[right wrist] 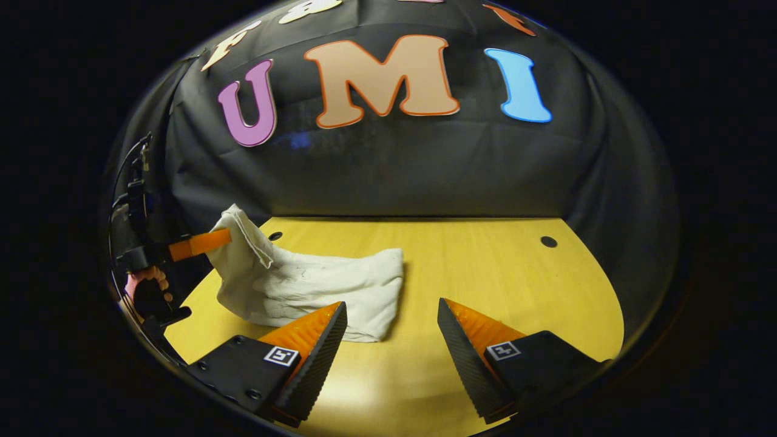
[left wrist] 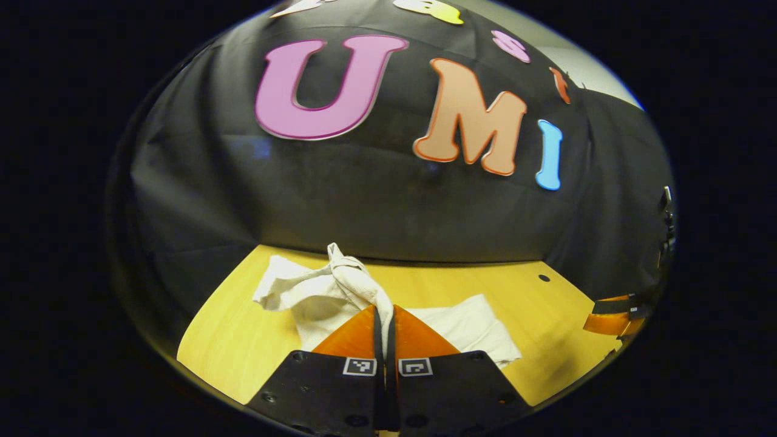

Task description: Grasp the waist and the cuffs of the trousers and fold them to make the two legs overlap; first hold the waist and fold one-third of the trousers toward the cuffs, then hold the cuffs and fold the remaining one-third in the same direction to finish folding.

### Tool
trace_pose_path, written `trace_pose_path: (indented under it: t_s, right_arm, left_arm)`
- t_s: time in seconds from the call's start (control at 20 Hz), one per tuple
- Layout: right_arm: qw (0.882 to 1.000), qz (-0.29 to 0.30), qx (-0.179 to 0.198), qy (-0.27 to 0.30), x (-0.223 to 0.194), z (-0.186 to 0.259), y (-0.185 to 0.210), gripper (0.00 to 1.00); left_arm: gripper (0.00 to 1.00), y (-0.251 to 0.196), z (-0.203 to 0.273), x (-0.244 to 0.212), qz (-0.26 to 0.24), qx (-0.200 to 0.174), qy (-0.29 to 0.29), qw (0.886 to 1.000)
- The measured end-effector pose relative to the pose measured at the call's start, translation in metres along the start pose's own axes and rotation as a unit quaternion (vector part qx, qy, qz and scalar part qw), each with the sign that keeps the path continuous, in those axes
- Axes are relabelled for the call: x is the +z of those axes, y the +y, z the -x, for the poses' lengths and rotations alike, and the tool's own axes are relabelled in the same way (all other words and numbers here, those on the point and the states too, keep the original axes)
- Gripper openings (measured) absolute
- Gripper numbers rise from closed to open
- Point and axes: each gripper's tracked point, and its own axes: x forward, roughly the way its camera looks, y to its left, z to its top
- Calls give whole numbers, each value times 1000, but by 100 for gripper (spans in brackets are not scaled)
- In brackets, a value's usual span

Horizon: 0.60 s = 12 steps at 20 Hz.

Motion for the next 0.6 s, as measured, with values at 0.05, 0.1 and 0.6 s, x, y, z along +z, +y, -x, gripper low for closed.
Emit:
trace_pose_path:
  t_s: [0.05, 0.1, 0.6]
  right_arm:
    - [1000, -4, -4, 1, -2, 4, -11, 97]
    - [1000, -8, -9, 1, -3, 8, -22, 97]
    - [999, -28, -35, 2, -9, 28, -87, 96]
  left_arm:
    - [0, -20, -3, 5, -9, -14, -3, 1000]
    - [0, -38, -6, 10, -19, -26, -4, 999]
    - [0, -173, -17, -65, -116, -119, 70, 984]
